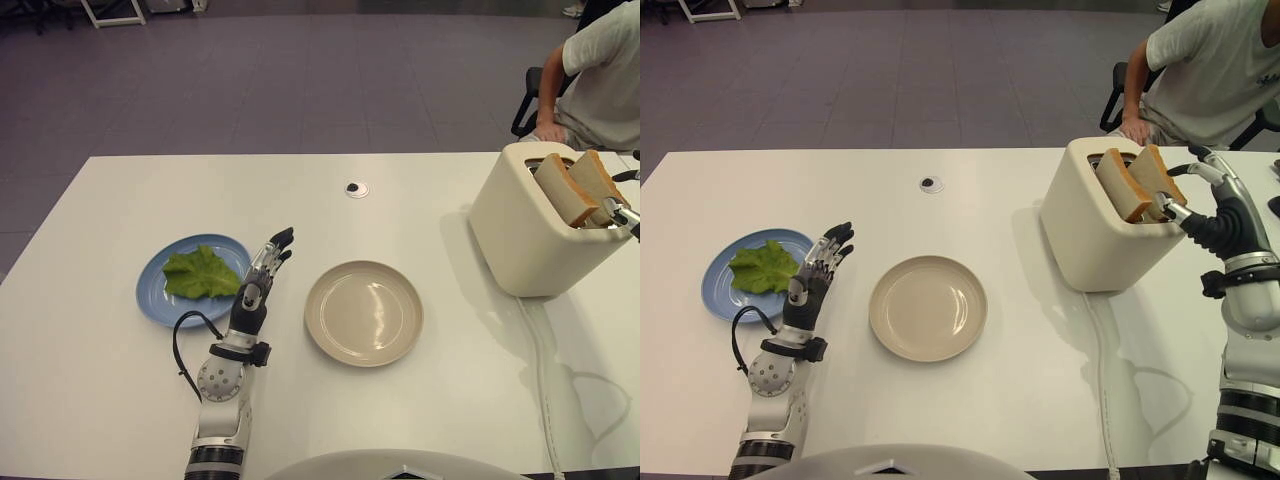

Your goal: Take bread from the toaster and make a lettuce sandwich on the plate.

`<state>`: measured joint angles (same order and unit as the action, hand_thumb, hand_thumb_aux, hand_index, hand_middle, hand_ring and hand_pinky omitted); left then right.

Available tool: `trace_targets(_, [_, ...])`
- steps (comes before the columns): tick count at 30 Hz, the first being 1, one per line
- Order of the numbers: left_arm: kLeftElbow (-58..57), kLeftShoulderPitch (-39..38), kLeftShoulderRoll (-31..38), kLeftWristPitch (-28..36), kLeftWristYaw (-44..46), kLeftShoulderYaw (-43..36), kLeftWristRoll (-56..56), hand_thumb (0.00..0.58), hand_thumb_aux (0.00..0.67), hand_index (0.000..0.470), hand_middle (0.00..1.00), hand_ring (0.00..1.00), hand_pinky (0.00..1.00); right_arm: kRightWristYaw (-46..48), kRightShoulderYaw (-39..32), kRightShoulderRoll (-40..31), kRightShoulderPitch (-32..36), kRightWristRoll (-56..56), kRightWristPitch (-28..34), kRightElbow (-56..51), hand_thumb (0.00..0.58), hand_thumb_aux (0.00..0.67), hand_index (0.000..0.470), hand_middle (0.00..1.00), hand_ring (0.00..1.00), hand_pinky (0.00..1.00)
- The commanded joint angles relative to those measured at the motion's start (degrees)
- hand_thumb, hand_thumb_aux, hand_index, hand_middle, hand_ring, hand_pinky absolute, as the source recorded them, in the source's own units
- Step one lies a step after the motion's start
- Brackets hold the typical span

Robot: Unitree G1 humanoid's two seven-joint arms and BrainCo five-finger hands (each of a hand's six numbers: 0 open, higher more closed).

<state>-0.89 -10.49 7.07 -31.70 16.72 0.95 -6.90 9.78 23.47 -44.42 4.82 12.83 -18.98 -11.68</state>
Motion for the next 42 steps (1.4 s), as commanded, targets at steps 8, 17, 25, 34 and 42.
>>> trace_targets(8, [2.3,-2.1,0.0,0.5,-0.5,-0.1,-0.2,0.0,0.0,0.0,0.0,0.0,0.0,-4.5,-3.1,-3.3,3.1,2.5,-3.1,-10.6,0.4,0.297,0.208,0.0,0.0,0.0])
trace_targets(17, [2.8,-2.1,0.2,1.0,-0.2,-0.2,-0.6,0.0,0.0,0.0,0.0,0.0,0.0,-4.5,-5.8,-2.6,3.4,1.3,-4.1,-14.1,0.438,0.339,0.238,0.0,0.0,0.0])
trace_targets(25, [3.5,-2.7,0.3,1.2,0.1,-0.2,-1.1,0.0,0.0,0.0,0.0,0.0,0.0,-5.9,-6.6,-3.2,4.1,1.3,-4.7,-17.4,0.436,0.336,0.236,0.0,0.0,0.0])
trace_targets(34, [4.2,-3.1,0.4,1.3,0.2,-0.3,-1.3,0.0,0.0,0.0,0.0,0.0,0.0,-6.1,-6.8,-3.0,4.4,0.7,-5.3,-16.7,0.557,0.536,0.376,0.0,0.0,0.0])
trace_targets(42, [4.9,-3.7,0.3,1.3,0.2,-0.5,-1.3,0.0,0.0,0.0,0.0,0.0,0.0,-6.8,-7.0,-3.0,5.1,0.7,-5.0,-16.4,0.58,0.67,0.47,0.0,0.0,0.0])
